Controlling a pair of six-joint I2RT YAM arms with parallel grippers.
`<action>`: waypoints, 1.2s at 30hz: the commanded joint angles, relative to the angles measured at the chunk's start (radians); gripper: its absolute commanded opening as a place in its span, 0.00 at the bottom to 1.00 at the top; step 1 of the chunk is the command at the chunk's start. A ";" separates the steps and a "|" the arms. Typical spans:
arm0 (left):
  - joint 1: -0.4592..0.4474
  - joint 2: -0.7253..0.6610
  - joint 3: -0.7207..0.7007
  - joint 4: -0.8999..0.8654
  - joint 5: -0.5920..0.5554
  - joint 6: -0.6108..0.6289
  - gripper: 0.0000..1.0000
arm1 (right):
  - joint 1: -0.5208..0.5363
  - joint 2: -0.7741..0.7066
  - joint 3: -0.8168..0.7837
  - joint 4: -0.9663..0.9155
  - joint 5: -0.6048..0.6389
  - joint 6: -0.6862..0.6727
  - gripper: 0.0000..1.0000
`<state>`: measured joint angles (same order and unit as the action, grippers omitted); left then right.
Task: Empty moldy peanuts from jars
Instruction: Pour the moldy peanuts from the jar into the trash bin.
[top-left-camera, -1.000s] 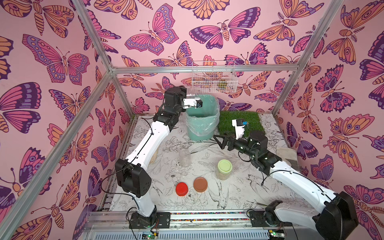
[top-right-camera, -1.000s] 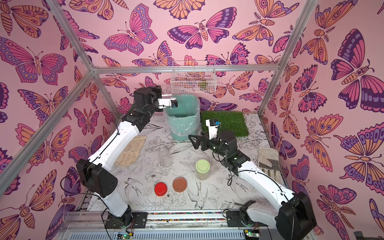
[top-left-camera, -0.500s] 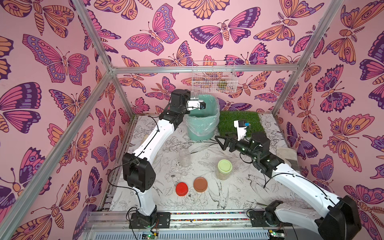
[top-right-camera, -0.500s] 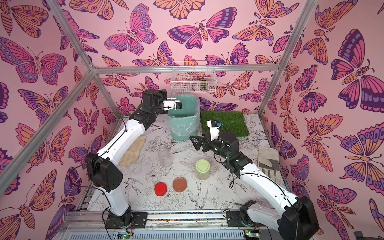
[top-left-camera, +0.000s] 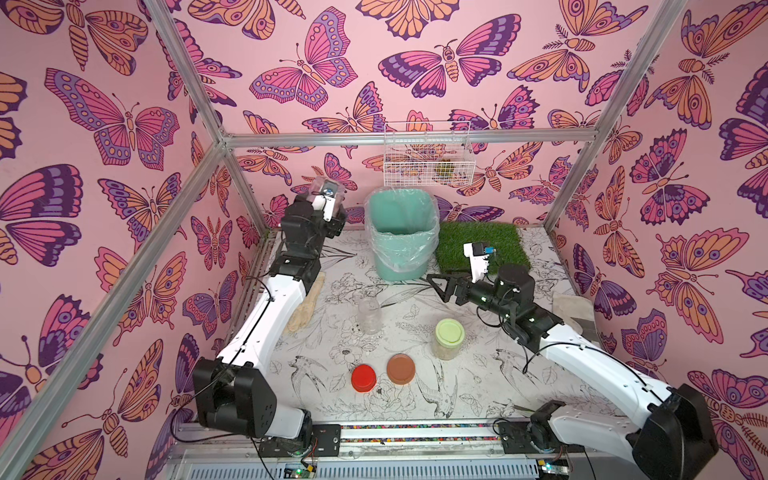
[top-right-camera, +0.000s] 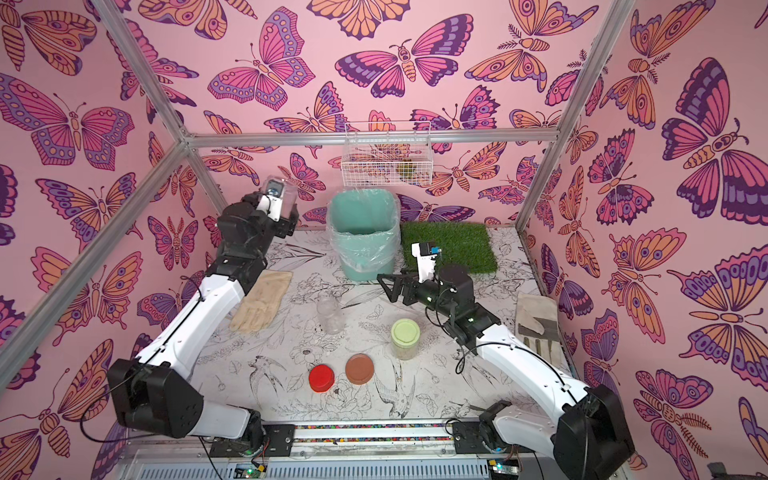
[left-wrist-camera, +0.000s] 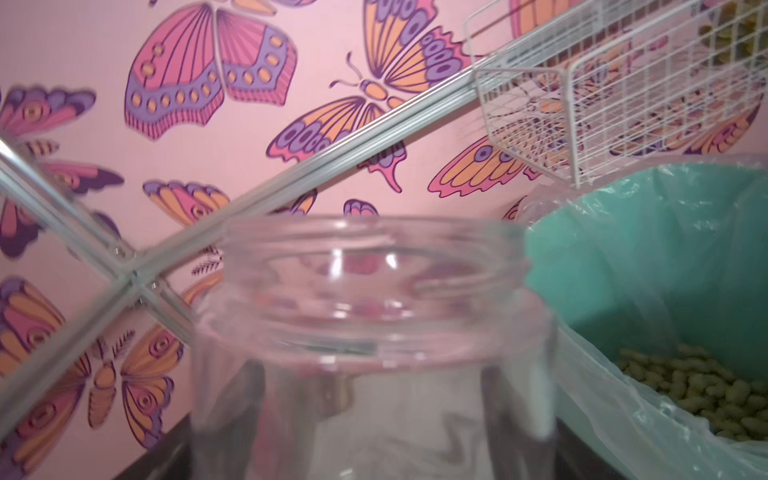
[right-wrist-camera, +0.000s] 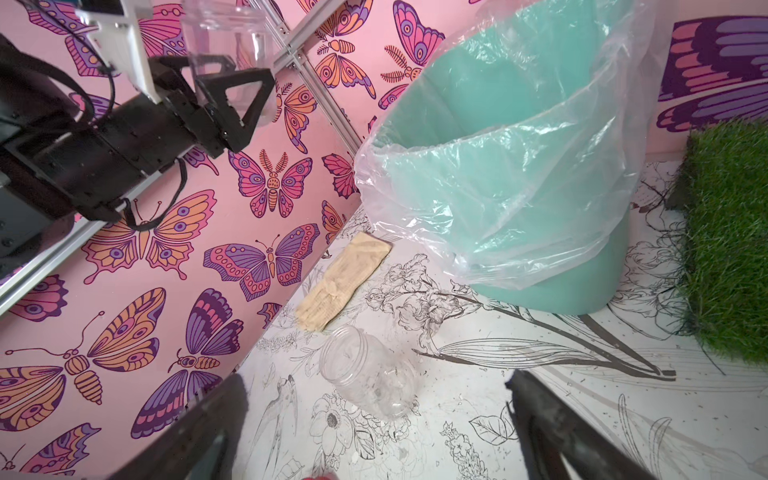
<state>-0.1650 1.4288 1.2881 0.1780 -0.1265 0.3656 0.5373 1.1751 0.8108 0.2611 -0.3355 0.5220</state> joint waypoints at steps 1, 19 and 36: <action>0.060 -0.065 -0.102 0.211 0.044 -0.331 0.00 | -0.004 0.018 0.013 0.028 -0.023 0.027 0.99; 0.101 -0.068 -0.038 0.042 0.185 -0.082 0.00 | 0.007 0.053 -0.017 0.071 -0.022 0.024 1.00; -0.304 0.526 0.708 -0.210 -0.201 1.652 0.00 | -0.035 -0.067 -0.140 0.059 0.026 -0.035 0.99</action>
<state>-0.4778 2.0056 1.8984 -0.0860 -0.2817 1.8332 0.5194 1.1343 0.6773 0.3176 -0.3256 0.5133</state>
